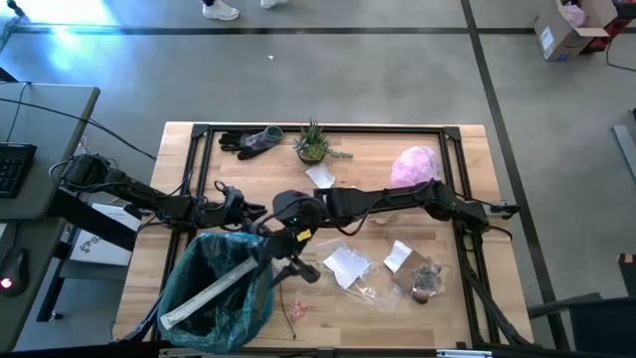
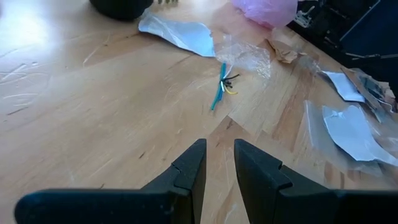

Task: Place trash/remove bag and relplace
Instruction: Move the trash bin into the center

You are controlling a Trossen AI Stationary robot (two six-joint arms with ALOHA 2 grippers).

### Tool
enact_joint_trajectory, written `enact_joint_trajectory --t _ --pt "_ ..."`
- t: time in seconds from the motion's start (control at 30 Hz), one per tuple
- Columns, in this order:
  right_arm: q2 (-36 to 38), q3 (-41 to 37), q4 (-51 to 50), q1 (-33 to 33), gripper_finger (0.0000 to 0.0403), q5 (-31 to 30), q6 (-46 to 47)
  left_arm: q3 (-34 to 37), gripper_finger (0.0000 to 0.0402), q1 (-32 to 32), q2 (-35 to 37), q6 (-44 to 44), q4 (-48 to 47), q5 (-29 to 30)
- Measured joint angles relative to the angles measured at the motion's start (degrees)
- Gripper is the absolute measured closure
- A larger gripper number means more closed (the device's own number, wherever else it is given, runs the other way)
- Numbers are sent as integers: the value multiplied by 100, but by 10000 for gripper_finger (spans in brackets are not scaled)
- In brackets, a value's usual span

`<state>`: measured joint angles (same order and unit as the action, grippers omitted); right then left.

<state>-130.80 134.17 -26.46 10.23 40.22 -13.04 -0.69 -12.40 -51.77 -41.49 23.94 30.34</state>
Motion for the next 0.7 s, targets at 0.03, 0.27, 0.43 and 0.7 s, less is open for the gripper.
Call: enact_joint_trajectory --t 0.03,0.27,0.43,0.7 --pt "1 0 27 25 236 -18 -91 0 334 2 0 -9 2 3" --pt "2 0 -26 163 236 -343 -645 0 334 2 0 -46 -1 -30" --pt "2 0 -27 217 236 -762 -990 0 334 1 0 -44 -2 -10" --pt "4 0 4 250 236 -790 -1211 0 334 0 0 -44 -2 24"
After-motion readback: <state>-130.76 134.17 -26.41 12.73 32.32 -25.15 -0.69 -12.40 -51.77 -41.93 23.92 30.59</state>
